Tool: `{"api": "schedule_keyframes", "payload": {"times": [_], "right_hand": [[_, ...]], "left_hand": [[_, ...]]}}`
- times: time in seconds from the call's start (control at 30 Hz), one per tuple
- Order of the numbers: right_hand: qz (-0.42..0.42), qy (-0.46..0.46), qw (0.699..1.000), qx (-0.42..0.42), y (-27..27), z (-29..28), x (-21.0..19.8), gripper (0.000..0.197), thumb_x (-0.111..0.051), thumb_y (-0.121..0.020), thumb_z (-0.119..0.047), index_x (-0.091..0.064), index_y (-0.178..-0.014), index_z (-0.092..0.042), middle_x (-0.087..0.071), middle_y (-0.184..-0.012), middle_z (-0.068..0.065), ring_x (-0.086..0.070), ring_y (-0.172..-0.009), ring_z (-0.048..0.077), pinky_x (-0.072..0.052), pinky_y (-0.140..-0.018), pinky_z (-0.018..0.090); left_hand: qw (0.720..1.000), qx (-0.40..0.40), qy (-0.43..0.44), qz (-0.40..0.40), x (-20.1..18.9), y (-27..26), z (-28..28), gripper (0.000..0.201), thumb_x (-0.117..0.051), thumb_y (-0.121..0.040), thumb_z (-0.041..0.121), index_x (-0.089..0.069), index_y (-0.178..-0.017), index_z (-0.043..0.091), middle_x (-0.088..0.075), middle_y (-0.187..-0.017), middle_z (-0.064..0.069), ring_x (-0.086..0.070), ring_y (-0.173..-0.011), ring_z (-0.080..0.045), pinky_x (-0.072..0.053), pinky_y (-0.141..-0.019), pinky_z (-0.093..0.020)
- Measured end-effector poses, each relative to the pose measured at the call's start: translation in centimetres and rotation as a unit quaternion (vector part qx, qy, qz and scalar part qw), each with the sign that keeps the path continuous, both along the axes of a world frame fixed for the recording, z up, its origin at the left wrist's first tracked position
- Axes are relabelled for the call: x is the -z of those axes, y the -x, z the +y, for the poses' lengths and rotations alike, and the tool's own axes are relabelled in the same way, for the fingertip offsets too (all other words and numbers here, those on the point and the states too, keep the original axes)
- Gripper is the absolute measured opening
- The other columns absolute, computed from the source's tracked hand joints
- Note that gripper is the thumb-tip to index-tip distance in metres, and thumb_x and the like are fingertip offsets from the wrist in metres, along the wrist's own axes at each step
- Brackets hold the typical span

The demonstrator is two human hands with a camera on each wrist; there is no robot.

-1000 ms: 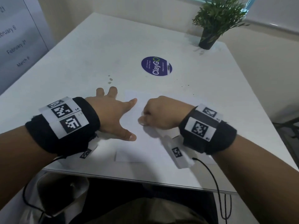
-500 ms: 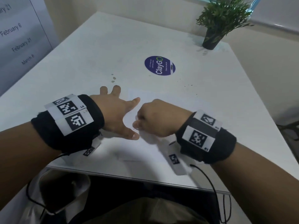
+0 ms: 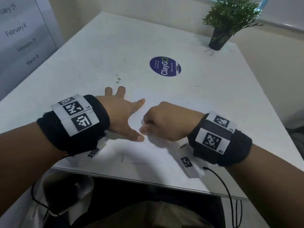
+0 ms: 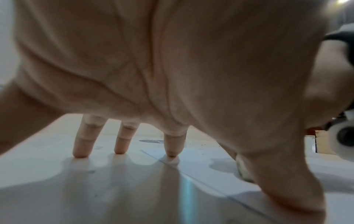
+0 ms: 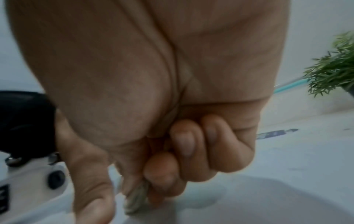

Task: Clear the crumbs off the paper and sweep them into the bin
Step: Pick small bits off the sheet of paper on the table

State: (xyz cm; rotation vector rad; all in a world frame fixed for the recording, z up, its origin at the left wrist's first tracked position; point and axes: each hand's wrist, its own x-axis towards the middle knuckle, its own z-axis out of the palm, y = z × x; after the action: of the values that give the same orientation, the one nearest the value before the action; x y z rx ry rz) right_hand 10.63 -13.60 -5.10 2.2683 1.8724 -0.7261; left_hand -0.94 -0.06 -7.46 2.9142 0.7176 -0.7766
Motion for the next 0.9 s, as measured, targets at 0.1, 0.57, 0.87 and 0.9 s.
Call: {"api": "schedule_keyframes", "payload": {"times": [0.1, 0.57, 0.87, 0.9], "right_hand": [[-0.027, 0.016, 0.998, 0.06, -3.3, -0.7, -0.4, 0.041, -0.054, -0.099, -0.046, -0.056, -0.066, -0.023, -0.064, -0.078, -0.002, -0.057, -0.077, 0.018, -0.046, -0.069, 0.033], [-0.054, 0.013, 0.997, 0.055, -3.7, 0.2, -0.8, 0.041, -0.055, -0.098, -0.044, -0.057, -0.066, -0.02, -0.061, -0.073, 0.0, -0.057, -0.074, 0.02, -0.042, -0.065, 0.033], [0.029, -0.021, 0.998, 0.056, -2.4, -0.5, 0.2, 0.036, -0.05, -0.102, -0.045, -0.06, -0.074, -0.024, -0.065, -0.08, -0.004, -0.059, -0.077, 0.013, -0.042, -0.066, 0.031], [0.034, -0.019, 0.997, 0.063, -2.6, -0.7, 0.3, 0.037, -0.05, -0.102, -0.045, -0.061, -0.076, -0.022, -0.065, -0.079, -0.004, -0.058, -0.076, 0.014, -0.043, -0.066, 0.031]], "left_hand": [[1.0, -0.007, 0.004, -0.001, -0.1, 0.0, -0.1, 0.124, -0.051, -0.053, 0.099, 0.012, -0.15, 0.053, -0.014, -0.148, -0.014, -0.023, -0.131, -0.044, -0.048, -0.094, -0.054], [1.0, -0.009, 0.001, -0.002, -0.2, 0.2, -0.1, 0.124, -0.049, -0.053, 0.099, 0.013, -0.151, 0.052, -0.012, -0.15, -0.014, -0.022, -0.132, -0.044, -0.048, -0.094, -0.055], [1.0, 0.005, 0.006, -0.011, -0.4, 0.3, -0.5, 0.12, -0.05, -0.059, 0.097, 0.014, -0.15, 0.053, -0.017, -0.147, -0.016, -0.026, -0.131, -0.043, -0.047, -0.091, -0.051], [1.0, 0.012, 0.006, -0.02, -0.4, 0.4, -0.6, 0.115, -0.05, -0.062, 0.096, 0.014, -0.149, 0.056, -0.017, -0.147, -0.015, -0.027, -0.132, -0.042, -0.048, -0.091, -0.05]]}}
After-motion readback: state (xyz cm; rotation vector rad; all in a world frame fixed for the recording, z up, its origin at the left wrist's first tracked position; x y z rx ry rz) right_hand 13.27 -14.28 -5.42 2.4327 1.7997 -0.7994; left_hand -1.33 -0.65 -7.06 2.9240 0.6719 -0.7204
